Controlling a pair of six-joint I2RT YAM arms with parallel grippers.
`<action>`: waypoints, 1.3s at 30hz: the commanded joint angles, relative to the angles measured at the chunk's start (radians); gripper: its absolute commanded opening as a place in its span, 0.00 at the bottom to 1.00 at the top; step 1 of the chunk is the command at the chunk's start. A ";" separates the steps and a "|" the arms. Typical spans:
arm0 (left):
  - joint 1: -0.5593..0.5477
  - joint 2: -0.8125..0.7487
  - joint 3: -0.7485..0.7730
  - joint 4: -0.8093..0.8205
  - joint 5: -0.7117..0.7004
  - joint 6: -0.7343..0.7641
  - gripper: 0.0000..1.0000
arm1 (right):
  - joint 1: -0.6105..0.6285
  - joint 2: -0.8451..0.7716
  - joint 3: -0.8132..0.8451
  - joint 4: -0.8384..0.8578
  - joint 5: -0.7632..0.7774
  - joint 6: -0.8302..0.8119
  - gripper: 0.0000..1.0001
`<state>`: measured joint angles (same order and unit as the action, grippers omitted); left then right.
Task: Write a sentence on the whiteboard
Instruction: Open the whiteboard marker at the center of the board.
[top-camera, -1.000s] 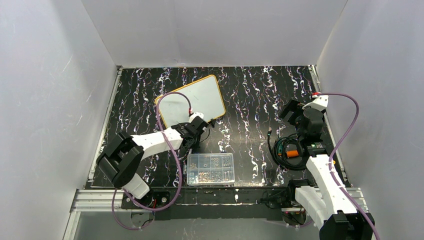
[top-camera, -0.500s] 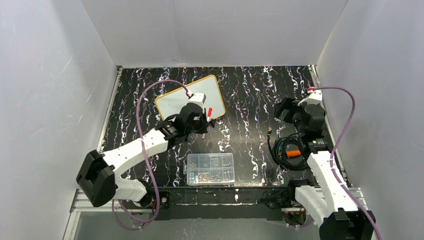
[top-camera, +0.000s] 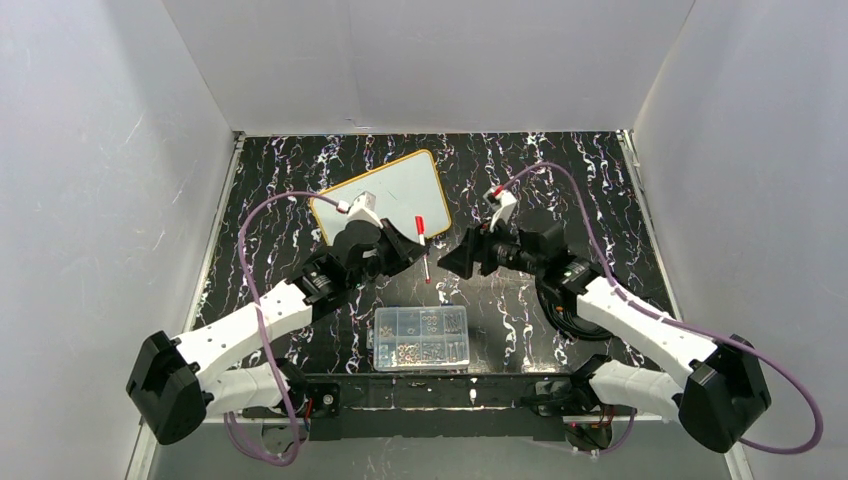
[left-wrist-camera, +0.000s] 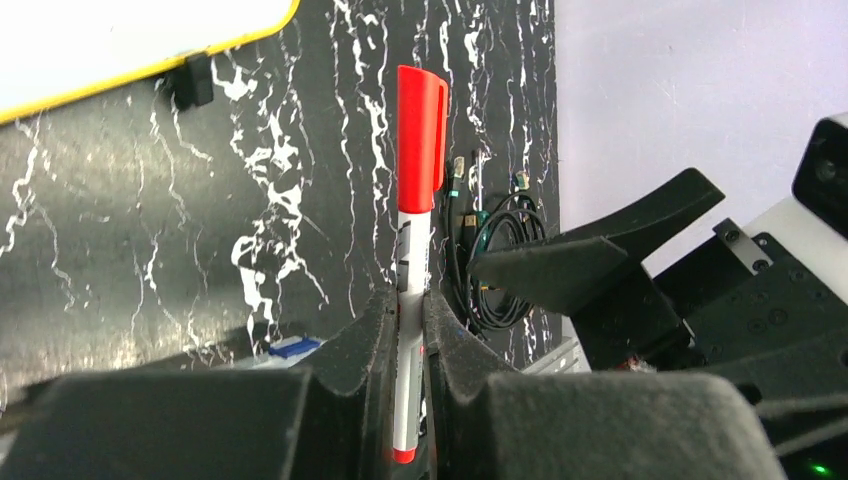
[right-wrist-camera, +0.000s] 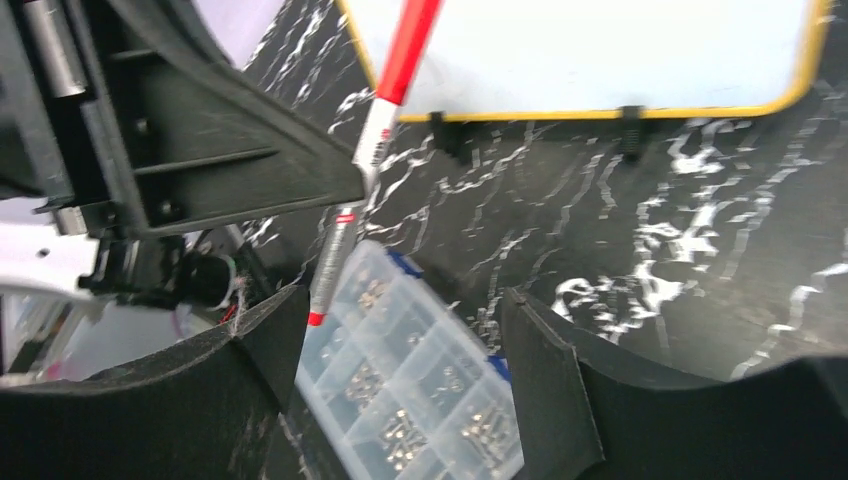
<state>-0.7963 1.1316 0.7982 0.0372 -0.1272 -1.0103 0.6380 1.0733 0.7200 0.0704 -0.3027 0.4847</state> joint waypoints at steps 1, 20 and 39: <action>-0.003 -0.094 -0.048 0.016 -0.036 -0.111 0.00 | 0.092 0.025 0.046 0.119 -0.026 0.061 0.76; -0.004 -0.203 -0.135 0.000 0.024 -0.100 0.23 | 0.213 0.150 0.109 0.166 0.072 0.180 0.02; 0.049 -0.269 0.275 -0.506 0.385 0.932 0.98 | 0.207 0.139 0.347 -0.538 -0.255 -0.233 0.01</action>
<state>-0.7498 0.8577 0.9962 -0.3584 0.0429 -0.4267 0.8452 1.1915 1.0119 -0.3401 -0.3695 0.3195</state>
